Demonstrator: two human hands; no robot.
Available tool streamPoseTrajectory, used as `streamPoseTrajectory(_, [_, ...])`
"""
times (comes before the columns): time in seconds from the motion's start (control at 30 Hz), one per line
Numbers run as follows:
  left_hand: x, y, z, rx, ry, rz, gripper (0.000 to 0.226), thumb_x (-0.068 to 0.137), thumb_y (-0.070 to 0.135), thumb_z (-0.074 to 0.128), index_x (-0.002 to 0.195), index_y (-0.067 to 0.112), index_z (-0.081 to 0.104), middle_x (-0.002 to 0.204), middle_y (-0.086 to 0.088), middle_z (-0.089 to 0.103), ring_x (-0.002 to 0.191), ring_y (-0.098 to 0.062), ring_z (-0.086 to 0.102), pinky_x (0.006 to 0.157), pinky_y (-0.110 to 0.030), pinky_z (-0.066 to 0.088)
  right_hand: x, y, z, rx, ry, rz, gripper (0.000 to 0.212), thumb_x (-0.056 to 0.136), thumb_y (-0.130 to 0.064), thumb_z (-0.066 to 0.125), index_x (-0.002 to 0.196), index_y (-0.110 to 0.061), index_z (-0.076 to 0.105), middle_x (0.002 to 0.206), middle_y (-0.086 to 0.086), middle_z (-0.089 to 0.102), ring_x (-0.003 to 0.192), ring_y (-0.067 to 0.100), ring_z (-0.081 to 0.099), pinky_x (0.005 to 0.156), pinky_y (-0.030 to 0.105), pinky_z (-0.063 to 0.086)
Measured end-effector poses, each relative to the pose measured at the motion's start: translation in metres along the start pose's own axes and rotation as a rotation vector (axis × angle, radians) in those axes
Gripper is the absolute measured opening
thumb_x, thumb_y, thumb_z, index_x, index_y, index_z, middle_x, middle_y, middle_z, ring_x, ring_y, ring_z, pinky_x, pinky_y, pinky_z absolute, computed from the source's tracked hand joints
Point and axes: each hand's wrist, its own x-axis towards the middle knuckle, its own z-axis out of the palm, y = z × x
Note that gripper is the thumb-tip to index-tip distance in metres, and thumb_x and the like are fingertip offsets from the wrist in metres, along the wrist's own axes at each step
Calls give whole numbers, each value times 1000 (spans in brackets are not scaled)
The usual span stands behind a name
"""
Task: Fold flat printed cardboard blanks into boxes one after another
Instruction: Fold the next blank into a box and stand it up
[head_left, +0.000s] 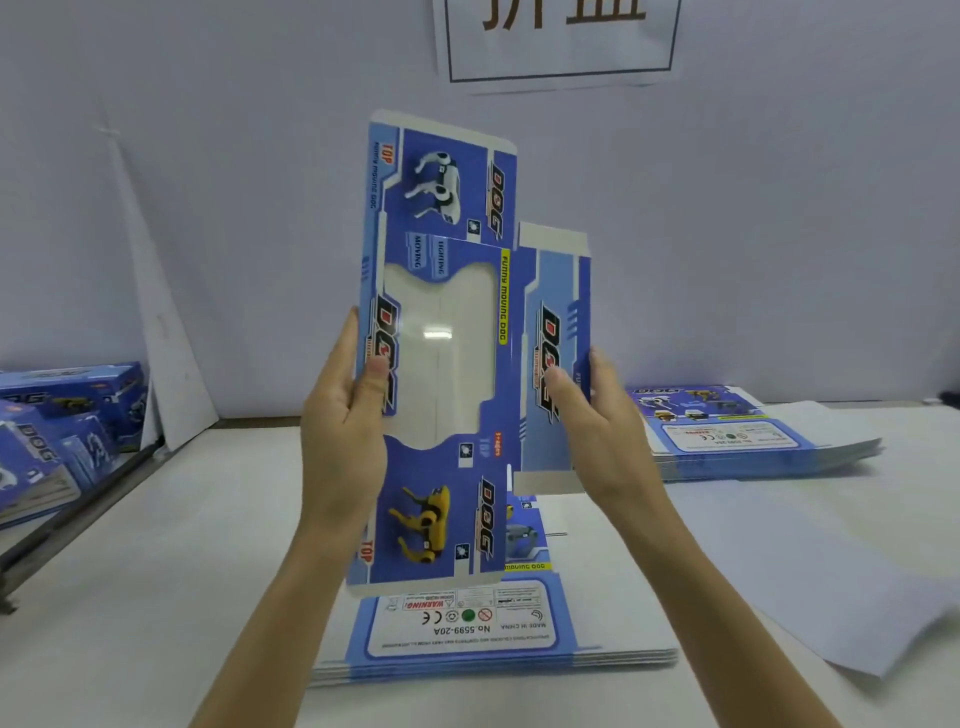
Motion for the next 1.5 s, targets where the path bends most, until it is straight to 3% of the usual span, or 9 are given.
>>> streamPoseTrajectory(0.1, [-6,-4,11,75,37,57,56,96,38,40,149,35,25,143,22,43,126,8,44,101,-21,45,2,5,-2,55,61,-36,7,96,-24,54,101,-30,54,103,-5,64,95,15,65,67,27,58])
streamPoseTrajectory(0.23, [-16,-5,27,158,67,65,62,91,53,35,150,38,18,108,55,34,89,40,36,71,10,31,1,5,-3,54,16,-77,33,90,-46,58,119,-30,57,110,-10,66,100,6,64,70,20,55])
streamPoseTrajectory(0.47, [-28,3,41,97,-152,77,45,96,38,44,140,40,38,132,26,52,124,8,47,97,-15,45,-8,26,23,181,-204,169,29,89,-42,61,114,-29,63,106,-6,72,99,11,68,84,34,57])
streamPoseTrajectory(0.7, [6,-8,0,9,30,-107,14,98,28,48,108,35,56,96,12,68,77,5,66,56,-12,51,18,21,-24,234,-92,66,11,96,-28,51,102,-30,60,86,-15,73,81,5,71,56,19,54])
streamPoseTrajectory(0.87, [-4,-15,7,611,-78,-47,68,89,44,59,147,31,25,143,3,36,124,-5,43,94,-20,34,9,6,-14,220,-48,-113,17,96,-16,52,103,-29,61,84,-14,74,76,8,72,54,18,54])
streamPoseTrajectory(1.0, [-24,2,33,156,-490,-223,102,52,83,64,141,46,31,155,10,28,139,0,28,111,-27,27,-6,-2,4,213,-279,-271,22,92,-18,59,112,-21,66,96,-10,74,89,5,68,77,20,53])
streamPoseTrajectory(1.17, [-15,8,25,-385,-230,-390,18,91,20,58,103,10,66,99,-11,72,88,-27,71,69,-39,59,-11,4,5,-167,-322,-330,33,96,-33,54,128,-28,60,135,-13,56,122,-6,50,99,15,41])
streamPoseTrajectory(1.3, [-4,7,2,-393,-211,-337,33,77,26,62,109,20,61,97,-7,74,82,-28,73,58,-38,59,3,14,-10,-342,-217,-54,41,85,-57,54,124,-52,40,128,-30,42,117,-11,44,97,18,40])
streamPoseTrajectory(1.5, [5,2,-10,-224,-312,-341,41,70,27,68,109,20,57,94,-4,75,75,-22,73,53,-29,57,17,19,-25,-94,-138,-22,47,85,-26,70,125,-32,47,111,-17,61,86,-19,58,60,3,45])
